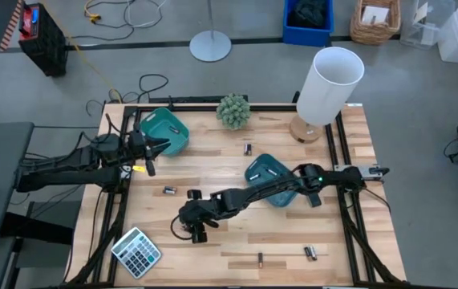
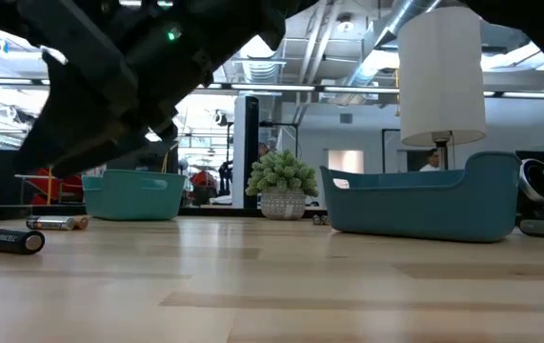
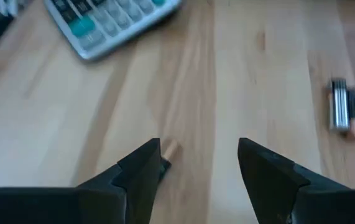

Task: Sort batteries
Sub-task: Put the black battery into the green bin

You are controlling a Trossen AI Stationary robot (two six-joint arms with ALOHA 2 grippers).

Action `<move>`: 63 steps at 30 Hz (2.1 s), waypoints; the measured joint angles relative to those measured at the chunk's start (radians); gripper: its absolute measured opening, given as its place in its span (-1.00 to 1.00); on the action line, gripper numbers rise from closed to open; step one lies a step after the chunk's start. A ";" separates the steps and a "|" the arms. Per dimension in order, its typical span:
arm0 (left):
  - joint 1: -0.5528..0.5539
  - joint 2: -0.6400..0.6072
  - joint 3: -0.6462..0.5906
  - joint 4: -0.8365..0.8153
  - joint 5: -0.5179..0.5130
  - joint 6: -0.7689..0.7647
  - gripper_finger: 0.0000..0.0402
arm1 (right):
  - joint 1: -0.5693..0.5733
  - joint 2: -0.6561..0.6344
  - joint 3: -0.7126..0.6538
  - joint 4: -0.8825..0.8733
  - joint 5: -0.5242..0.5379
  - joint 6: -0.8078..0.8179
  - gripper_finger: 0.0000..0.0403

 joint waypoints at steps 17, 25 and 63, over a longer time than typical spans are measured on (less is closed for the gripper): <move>0.000 0.000 0.000 0.005 -0.015 0.008 -0.71 | 0.023 0.000 -0.012 -0.003 -0.036 0.043 0.16; 0.000 0.001 0.000 0.004 -0.016 -0.005 -0.71 | 0.031 0.000 -0.012 0.016 -0.031 0.043 0.16; -0.001 0.001 -0.020 -0.028 0.090 -0.038 -0.71 | 0.073 0.080 -0.076 0.169 0.173 0.176 0.16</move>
